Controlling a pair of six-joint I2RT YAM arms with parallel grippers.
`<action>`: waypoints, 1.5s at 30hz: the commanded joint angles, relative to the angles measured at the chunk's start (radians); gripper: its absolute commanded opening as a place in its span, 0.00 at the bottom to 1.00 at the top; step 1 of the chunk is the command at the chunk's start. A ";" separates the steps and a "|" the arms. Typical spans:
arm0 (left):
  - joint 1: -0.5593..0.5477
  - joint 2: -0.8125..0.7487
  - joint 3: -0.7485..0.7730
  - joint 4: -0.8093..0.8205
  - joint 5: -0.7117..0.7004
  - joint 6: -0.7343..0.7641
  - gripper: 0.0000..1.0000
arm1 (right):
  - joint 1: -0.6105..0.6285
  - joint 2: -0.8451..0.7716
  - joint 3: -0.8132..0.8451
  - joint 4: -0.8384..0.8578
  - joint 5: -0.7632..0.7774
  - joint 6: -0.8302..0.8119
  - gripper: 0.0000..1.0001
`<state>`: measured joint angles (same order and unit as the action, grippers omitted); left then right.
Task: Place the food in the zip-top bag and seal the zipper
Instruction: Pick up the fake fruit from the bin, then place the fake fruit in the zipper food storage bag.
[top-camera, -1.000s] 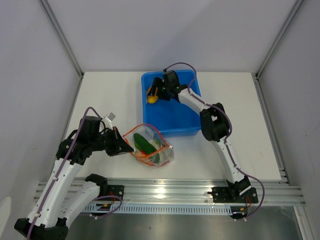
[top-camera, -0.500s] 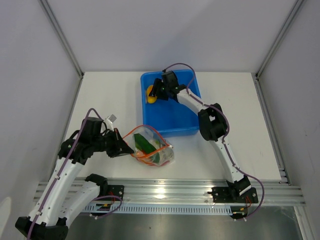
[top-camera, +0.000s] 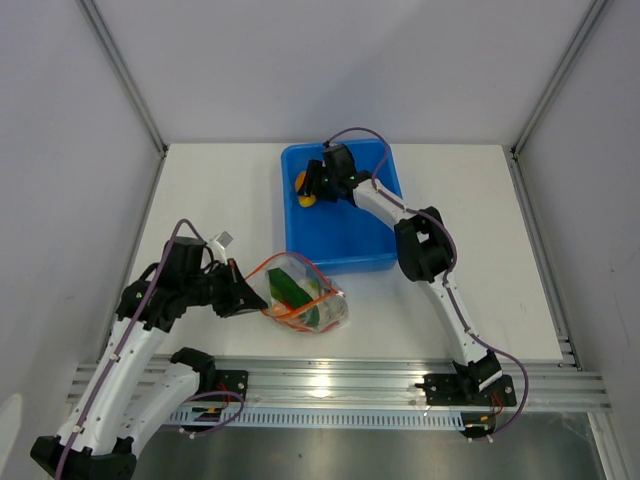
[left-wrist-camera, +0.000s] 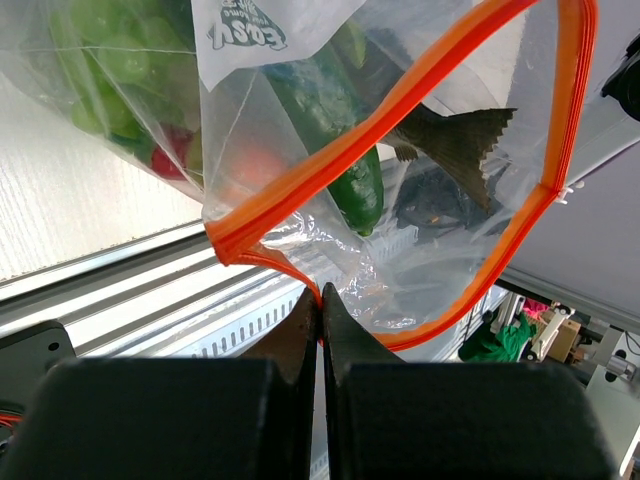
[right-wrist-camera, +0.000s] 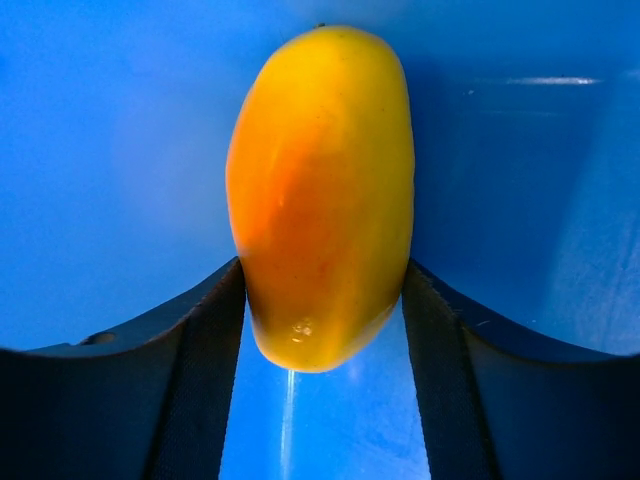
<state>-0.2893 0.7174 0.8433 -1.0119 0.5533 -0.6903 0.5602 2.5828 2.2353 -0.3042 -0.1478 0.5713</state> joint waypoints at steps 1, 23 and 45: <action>0.007 -0.007 -0.010 0.022 0.017 -0.005 0.01 | 0.007 0.016 0.032 0.036 -0.012 -0.039 0.59; 0.007 0.040 0.075 0.033 -0.004 0.003 0.01 | -0.026 -0.366 -0.160 0.020 0.024 -0.128 0.00; 0.007 0.037 0.086 0.145 -0.046 -0.005 0.01 | 0.394 -1.188 -0.790 -0.095 -0.019 -0.430 0.00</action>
<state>-0.2893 0.7773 0.9306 -0.9276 0.5236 -0.6910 0.9131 1.4422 1.5246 -0.3824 -0.1776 0.2035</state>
